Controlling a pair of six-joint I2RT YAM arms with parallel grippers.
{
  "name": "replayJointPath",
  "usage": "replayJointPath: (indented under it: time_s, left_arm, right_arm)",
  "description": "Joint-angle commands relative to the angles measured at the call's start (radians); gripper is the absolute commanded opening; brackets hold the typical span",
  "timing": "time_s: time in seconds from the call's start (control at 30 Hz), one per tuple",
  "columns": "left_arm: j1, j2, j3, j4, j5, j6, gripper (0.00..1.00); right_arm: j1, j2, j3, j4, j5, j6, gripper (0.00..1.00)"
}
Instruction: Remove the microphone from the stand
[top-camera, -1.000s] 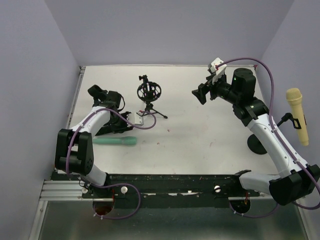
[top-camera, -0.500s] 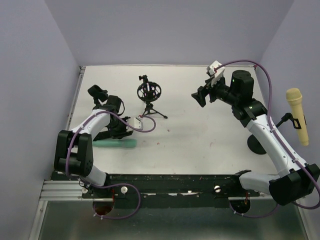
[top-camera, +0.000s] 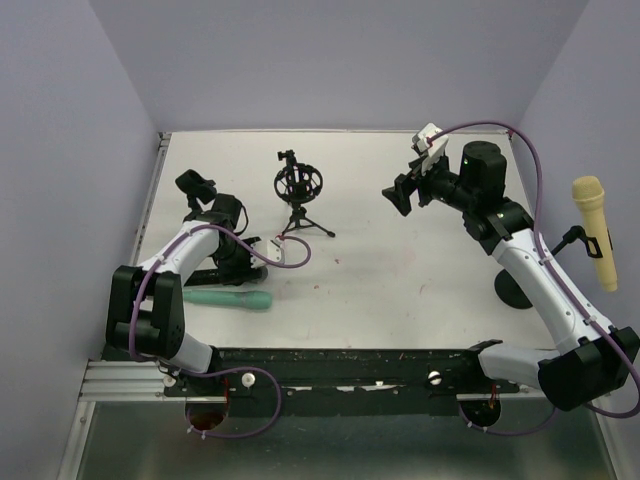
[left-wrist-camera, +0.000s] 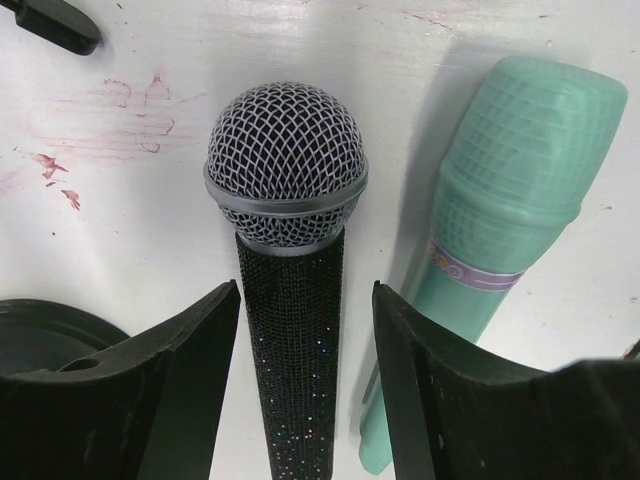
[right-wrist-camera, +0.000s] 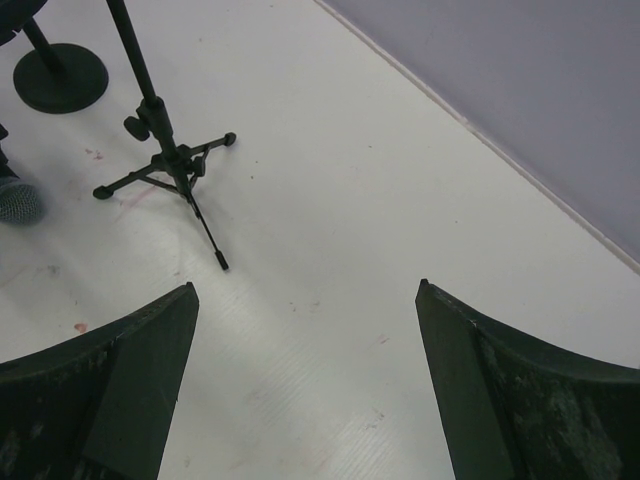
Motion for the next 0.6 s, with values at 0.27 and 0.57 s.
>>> replayJointPath:
  time_s: [0.27, 0.57]
  left_arm:
    - [-0.004, -0.022, 0.023, -0.088, 0.048, 0.017, 0.6]
    - [-0.008, -0.021, 0.032, -0.128, 0.074, 0.011, 0.52]
  right_arm:
    - [-0.007, -0.003, -0.016, 0.008, -0.027, -0.01, 0.97]
    - [-0.008, -0.003, -0.022, 0.009, -0.027, -0.011, 0.97]
